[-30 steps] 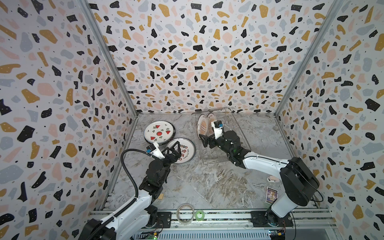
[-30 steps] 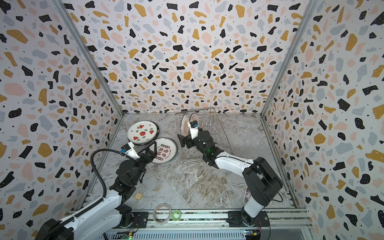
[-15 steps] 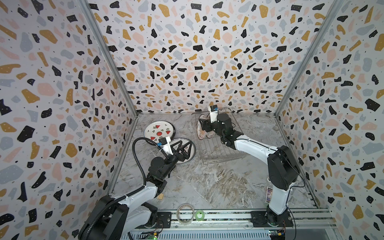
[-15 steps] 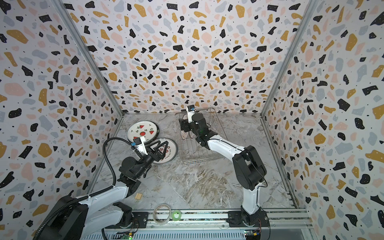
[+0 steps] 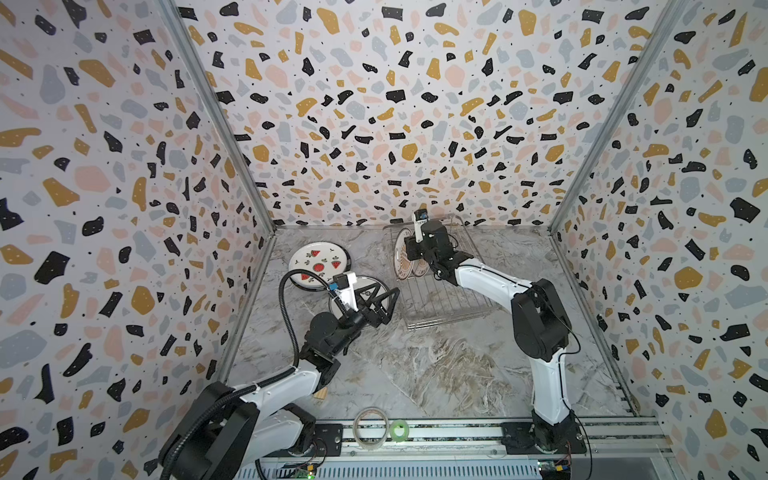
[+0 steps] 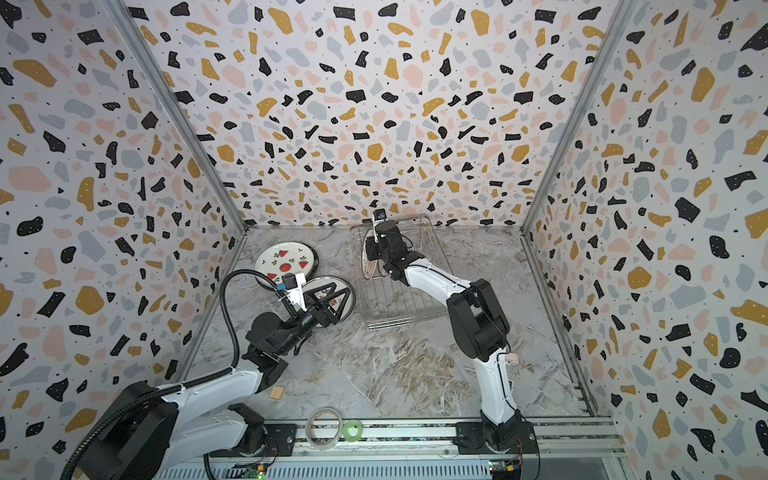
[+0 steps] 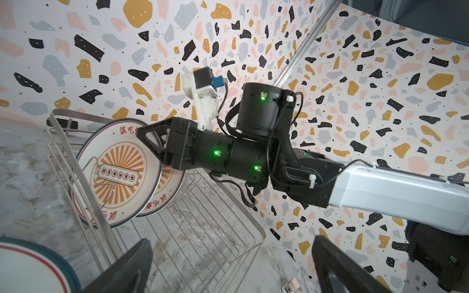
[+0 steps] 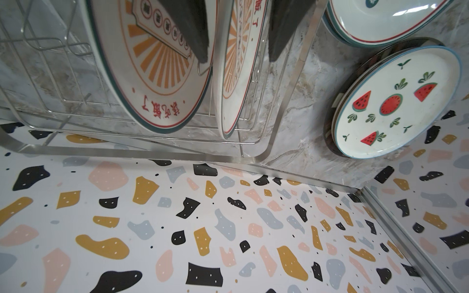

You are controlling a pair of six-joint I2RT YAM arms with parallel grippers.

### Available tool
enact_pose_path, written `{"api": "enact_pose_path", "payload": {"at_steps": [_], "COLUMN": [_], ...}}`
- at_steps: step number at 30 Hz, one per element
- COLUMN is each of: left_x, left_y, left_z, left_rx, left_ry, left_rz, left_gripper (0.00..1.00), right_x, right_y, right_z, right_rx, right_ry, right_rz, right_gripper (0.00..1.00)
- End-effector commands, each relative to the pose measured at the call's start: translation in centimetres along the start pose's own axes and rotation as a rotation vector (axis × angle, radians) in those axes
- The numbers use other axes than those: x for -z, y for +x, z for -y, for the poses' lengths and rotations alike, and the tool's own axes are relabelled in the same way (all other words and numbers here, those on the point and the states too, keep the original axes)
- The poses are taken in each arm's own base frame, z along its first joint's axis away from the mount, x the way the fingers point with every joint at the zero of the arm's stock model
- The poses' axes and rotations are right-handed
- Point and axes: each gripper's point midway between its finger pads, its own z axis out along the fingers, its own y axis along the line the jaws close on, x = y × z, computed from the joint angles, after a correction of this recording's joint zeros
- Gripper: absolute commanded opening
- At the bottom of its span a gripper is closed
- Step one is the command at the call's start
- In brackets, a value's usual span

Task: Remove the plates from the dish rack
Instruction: 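Reach the right gripper to the next sunburst plate while the left returns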

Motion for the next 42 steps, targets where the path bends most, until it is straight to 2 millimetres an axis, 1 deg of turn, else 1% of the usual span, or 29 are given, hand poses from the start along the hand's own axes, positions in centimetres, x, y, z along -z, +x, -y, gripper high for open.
{"api": "enact_pose_path", "payload": {"at_steps": [1, 6, 9, 10, 12, 14, 16, 18, 19, 21, 24, 29, 35, 40, 42], "left_x": [-0.3, -0.3, 0.0, 0.1, 0.2, 0.3, 0.4, 0.4, 0.4, 0.5, 0.6, 0.6, 1.1, 1.2, 1.3], "left_y": [-1.7, -1.5, -1.5, -1.5, -1.5, -1.5, -1.4, -1.4, -1.3, -1.3, -1.2, -0.9, -0.7, -0.1, -0.1], "left_z": [1.6, 1.8, 2.0, 1.8, 1.4, 1.1, 1.1, 1.2, 1.1, 1.0, 0.8, 0.8, -0.4, -1.5, -1.6], "left_rx": [-0.04, -0.023, -0.024, -0.027, -0.035, -0.04, -0.042, -0.042, -0.041, -0.044, -0.035, -0.03, -0.022, 0.027, 0.034], "left_ry": [0.047, 0.055, 0.056, 0.042, 0.016, 0.0, -0.001, 0.0, -0.002, -0.006, -0.017, -0.015, -0.068, -0.097, -0.1], "left_rz": [0.047, 0.04, 0.05, 0.051, 0.051, 0.056, 0.054, 0.052, 0.05, 0.053, 0.052, 0.041, 0.062, 0.077, 0.085], "left_gripper": [1.0, 1.0, 1.0, 1.0, 1.0, 1.0, 1.0, 1.0, 1.0, 1.0, 1.0, 1.0, 1.0, 0.99, 0.99], "right_x": [0.0, -0.8, -1.1, -1.2, -1.2, -1.3, -1.2, -1.2, -1.3, -1.2, -0.8, -0.4, 0.5, 1.6, 2.0], "right_y": [-0.9, -0.1, 0.1, 0.2, 0.2, 0.2, 0.0, -0.1, -0.2, -0.6, -1.5, -2.4, -4.0, -5.5, -5.9], "right_z": [0.1, 0.4, 0.6, 0.7, 0.8, 0.8, 0.8, 0.7, 0.6, 0.4, 0.0, -0.5, -0.6, -0.8, -0.9], "right_rx": [-0.004, 0.006, 0.021, 0.027, 0.038, 0.053, 0.062, 0.073, 0.074, 0.078, 0.087, 0.116, 0.143, 0.177, 0.189], "right_ry": [0.041, 0.094, 0.143, 0.161, 0.19, 0.217, 0.237, 0.25, 0.251, 0.249, 0.261, 0.297, 0.334, 0.367, 0.378], "right_rz": [0.003, -0.016, -0.018, -0.02, -0.018, -0.015, -0.009, -0.004, -0.003, 0.004, 0.031, 0.053, 0.083, 0.118, 0.131], "right_gripper": [0.37, 0.36, 0.32, 0.29, 0.26, 0.25, 0.24, 0.19, 0.19, 0.18, 0.15, 0.11, 0.05, 0.03, 0.03]}}
